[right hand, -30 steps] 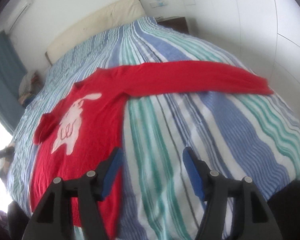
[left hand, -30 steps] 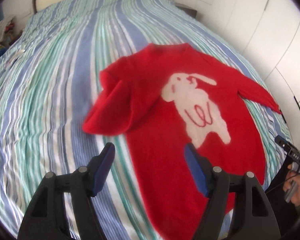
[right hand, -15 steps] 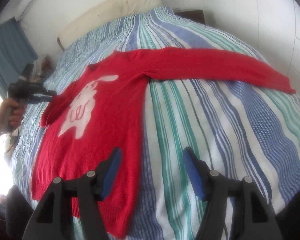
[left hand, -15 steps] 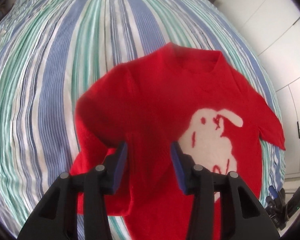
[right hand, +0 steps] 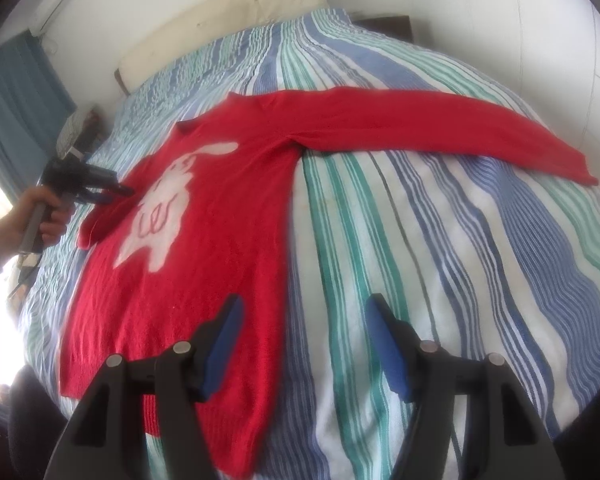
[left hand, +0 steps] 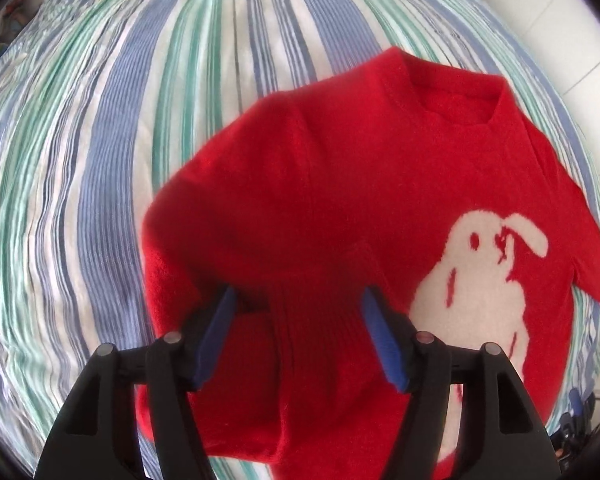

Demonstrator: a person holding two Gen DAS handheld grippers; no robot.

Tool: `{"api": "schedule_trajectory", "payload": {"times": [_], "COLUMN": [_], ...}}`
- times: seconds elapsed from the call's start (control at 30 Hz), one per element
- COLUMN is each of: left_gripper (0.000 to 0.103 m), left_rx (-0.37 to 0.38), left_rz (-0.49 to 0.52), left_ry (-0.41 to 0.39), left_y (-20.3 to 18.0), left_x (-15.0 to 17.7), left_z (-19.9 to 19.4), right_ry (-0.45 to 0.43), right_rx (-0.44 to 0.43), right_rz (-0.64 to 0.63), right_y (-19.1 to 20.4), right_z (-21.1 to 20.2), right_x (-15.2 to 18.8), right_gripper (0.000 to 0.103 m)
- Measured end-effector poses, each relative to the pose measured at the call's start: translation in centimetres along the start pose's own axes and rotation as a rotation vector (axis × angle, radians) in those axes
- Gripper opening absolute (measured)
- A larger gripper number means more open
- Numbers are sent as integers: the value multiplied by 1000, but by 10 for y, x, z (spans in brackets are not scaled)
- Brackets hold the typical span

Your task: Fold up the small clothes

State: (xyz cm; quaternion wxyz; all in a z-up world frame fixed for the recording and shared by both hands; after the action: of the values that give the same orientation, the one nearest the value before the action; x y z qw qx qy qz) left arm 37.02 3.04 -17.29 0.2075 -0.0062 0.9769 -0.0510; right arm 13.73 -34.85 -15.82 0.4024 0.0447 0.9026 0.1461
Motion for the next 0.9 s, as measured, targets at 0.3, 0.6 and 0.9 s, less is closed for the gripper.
{"api": "schedule_trajectory", "payload": {"times": [0.3,0.6,0.9], "left_gripper": [6,6,4], "left_rx": [32,-219,-292], "left_rz": [-149,-704,-1048], "left_ry": [-143,-461,-380], "left_y": [20,261,338], "left_x": [-9,41,168], "left_z": [-28,-178,-121], "right_ry": [5,-21,-15], "right_rx": [4,6,18], "right_rz": [-20,-31,-88], "right_y": [3,4,13], "right_z": [4,-1,3], "right_x": [1,-4,0], "right_gripper": [63,63,63]}}
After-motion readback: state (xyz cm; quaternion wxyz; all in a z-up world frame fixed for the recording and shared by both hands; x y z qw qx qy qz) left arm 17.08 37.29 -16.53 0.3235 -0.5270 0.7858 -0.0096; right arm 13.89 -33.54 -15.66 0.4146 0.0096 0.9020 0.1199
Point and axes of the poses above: each gripper's, at about its wrist camera, not at the fingertips, and z roughly the way its jaws point, y to its left, x to its underside, the point moved 9 cm from there along z, roughly the way its jaws point, and after that the axes turned 12 degrees about -y, right-handed, at the moved point
